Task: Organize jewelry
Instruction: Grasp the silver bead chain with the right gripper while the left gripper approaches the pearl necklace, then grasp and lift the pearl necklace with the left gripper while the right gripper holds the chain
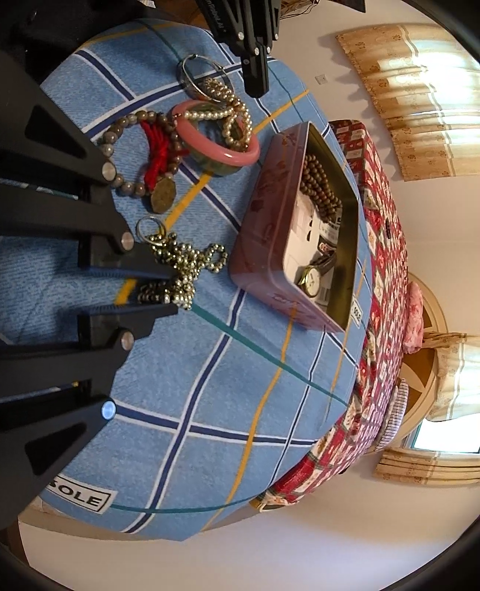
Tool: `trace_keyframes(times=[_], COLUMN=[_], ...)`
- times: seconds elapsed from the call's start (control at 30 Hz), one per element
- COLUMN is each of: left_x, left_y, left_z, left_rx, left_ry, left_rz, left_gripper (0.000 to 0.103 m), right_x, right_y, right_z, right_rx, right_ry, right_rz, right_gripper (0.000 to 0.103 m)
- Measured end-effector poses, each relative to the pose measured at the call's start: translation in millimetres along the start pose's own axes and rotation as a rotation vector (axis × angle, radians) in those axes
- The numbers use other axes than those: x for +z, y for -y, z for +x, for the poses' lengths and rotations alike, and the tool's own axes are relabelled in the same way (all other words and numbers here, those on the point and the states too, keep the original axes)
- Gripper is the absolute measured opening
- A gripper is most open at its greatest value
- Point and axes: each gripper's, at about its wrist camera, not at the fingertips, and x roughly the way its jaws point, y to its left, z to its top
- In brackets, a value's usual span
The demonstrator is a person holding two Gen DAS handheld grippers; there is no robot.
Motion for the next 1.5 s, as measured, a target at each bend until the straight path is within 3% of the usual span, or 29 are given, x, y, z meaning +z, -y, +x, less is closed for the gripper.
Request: trace_keyframes(times=[0.1,0.17,0.2,0.23,0.27,0.57,0.7,0.8,1.0,1.5], left_x=[3.1,3.5,2.7,1.3,0.3,-6.2,-10.0,-9.4,-8.5,0.4], left_y=[-3.7,-5.1,-4.8,-5.0,-4.7,1.4,6.2,9.6,11.5,3.1], left_z=[0.1,3.0,2.9,1.5,-0.1,9.9,15.2,14.7,9.2,-9.6], left_rx=[-0.016,-0.034,-0.030,-0.007,0.008,0.008,-0.025,-0.053,-0.060,-0.033], left_ry=[0.008,-0.011,-0.012,-0.004,0.005,-0.032,-0.042,-0.052,-0.044,0.001], left_rz=[-0.032,-0.043,-0.044,-0.049,-0.049,-0.005,0.001,0.015,0.033,0.038], left_gripper=[0.002,0.022,0.051,0.069,0.070,0.066,0.047,0.012,0.006,0.006], right_x=[-0.7,-0.6,-0.5,-0.7,-0.7,-2.0,-3.1,-3.2,-2.8,3.0], right_y=[-1.0,-2.0,-2.0,-1.7,-1.8,-2.7,-4.6,-4.7,-4.9,-2.1], right_z=[1.7,1.3,1.2,1.3,1.3,2.2,2.6,2.5,2.1,-6.5], right_rx=[-0.003,-0.003,-0.003,-0.003,-0.003,-0.001,-0.004,-0.003,-0.003,0.003], right_ry=[-0.006,-0.006,-0.006,-0.006,-0.007,-0.011,-0.010,-0.009,-0.007,0.026], right_rz=[-0.006,-0.011,-0.012,-0.012,-0.011,-0.015,-0.021,-0.019,-0.019,-0.008], right_gripper=[0.014,0.014,0.014,0.014,0.014,0.014,0.014,0.014,0.014,0.013])
